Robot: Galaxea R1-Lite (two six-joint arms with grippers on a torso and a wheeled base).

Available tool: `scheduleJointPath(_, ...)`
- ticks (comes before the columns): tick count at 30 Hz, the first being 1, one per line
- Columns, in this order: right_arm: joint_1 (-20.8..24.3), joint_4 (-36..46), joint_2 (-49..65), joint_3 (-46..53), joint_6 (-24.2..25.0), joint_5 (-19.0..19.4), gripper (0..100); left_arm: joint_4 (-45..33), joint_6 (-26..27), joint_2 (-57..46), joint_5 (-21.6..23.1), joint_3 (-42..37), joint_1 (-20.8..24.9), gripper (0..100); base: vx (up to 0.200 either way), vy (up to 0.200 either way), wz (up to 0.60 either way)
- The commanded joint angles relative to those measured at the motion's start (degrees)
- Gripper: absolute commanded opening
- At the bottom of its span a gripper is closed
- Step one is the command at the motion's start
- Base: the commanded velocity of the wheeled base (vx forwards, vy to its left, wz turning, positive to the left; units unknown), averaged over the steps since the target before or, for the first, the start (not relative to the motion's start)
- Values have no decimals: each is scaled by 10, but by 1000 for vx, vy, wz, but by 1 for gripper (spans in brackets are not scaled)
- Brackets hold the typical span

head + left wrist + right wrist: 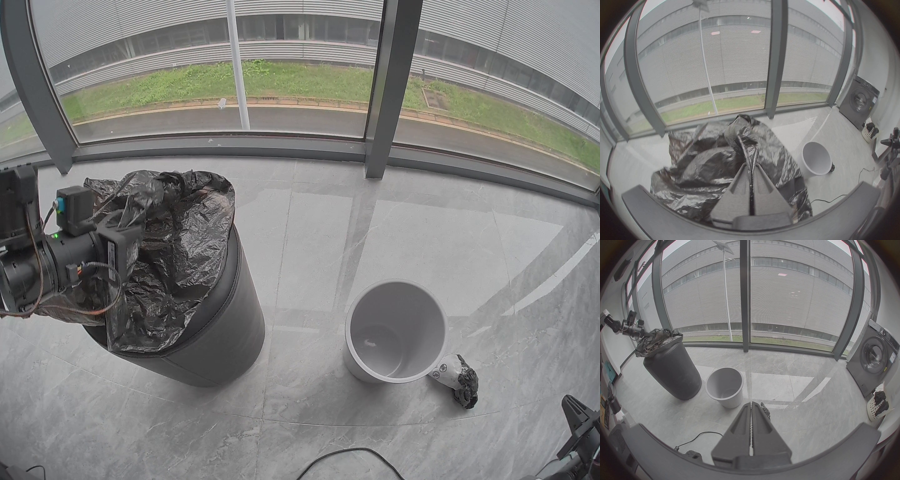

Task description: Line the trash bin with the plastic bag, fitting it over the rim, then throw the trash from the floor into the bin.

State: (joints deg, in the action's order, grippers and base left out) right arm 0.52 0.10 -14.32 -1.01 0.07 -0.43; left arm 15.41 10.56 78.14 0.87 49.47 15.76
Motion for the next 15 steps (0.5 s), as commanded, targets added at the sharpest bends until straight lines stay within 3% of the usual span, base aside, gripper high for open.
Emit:
scheduleJointPath(1, 13, 1, -24, 9, -3, 2, 0, 1, 39, -1, -3, 73, 58, 0, 0, 0, 0)
scheduleJointPath(5, 45, 1, -25, 9, 0, 4, 0, 3, 65, 2, -3, 109, 77, 0, 0, 0, 0)
scheduleJointPath(6, 48, 0, -20, 9, 0, 4, 100, 4, 65, -1, -4, 115, 81, 0, 0, 0, 0)
scheduleJointPath(12, 48, -6, 14, -36, -1, 13, 100, 5, 67, -8, -3, 143, 82, 0, 0, 0, 0)
scheduleJointPath(13, 49, -40, -110, -138, -1, 26, 100, 1, 67, -5, -3, 157, 82, 0, 0, 0, 0)
scheduleJointPath(15, 63, -110, -241, -234, -8, 52, 100, 2, 66, 1, -3, 165, 82, 0, 0, 0, 0)
